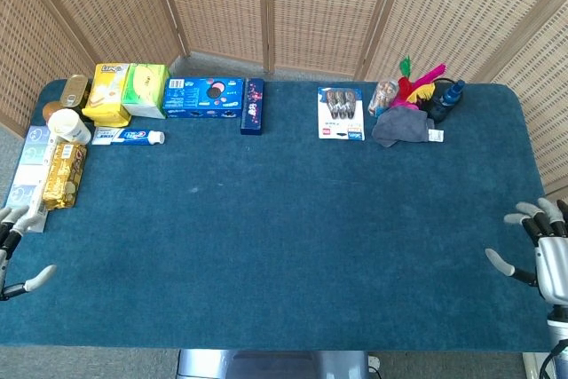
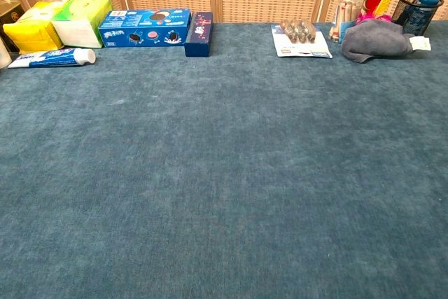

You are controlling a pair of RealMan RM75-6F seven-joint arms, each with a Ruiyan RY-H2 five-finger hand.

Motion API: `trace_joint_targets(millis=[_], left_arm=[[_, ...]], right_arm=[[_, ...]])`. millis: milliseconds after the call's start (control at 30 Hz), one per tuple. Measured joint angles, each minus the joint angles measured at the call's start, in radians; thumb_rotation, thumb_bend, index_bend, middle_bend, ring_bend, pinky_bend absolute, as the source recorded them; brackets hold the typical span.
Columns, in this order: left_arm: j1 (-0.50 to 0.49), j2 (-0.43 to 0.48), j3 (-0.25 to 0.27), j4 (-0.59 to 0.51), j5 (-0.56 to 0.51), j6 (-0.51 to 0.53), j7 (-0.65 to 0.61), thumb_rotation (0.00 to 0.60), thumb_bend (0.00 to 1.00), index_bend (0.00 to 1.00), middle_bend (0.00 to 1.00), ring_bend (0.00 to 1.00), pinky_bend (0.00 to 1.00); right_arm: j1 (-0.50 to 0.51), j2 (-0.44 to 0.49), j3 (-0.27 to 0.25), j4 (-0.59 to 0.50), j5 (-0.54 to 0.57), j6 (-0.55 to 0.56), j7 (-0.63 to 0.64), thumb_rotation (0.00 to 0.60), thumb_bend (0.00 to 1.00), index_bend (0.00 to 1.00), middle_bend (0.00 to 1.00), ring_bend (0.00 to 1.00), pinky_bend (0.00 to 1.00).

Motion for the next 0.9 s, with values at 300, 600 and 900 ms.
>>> trace_joint_targets(millis=[300,600,900], left_arm=[[-0.063,-0.124,-0.091,0.120,0.041,0.104,-0.280,0.000,0.00,1.00,1.00,1.00,1.00],[-0.173,-0.157,-0.137,0.113,0.029,0.012,-0.549,0.000,0.00,1.00,1.00,1.00,1.00],[-0.332,-0.126,-0.136,0.066,0.022,-0.254,-0.794,0.000,0.00,1.00,1.00,1.00,1.00]], right_arm=[[0.076,-0.081,0.034,0.135,-0.116,0.081,0.190,0.000,0.00,1.00,1.00,1.00,1.00],[0.208,-0.074,0.074,0.069,-0.078,-0.133,0.235,0.000,0.00,1.00,1.00,1.00,1.00],[0.302,-0.043,0.104,-0.092,0.060,-0.377,0.343,0.000,0.00,1.00,1.00,1.00,1.00]])
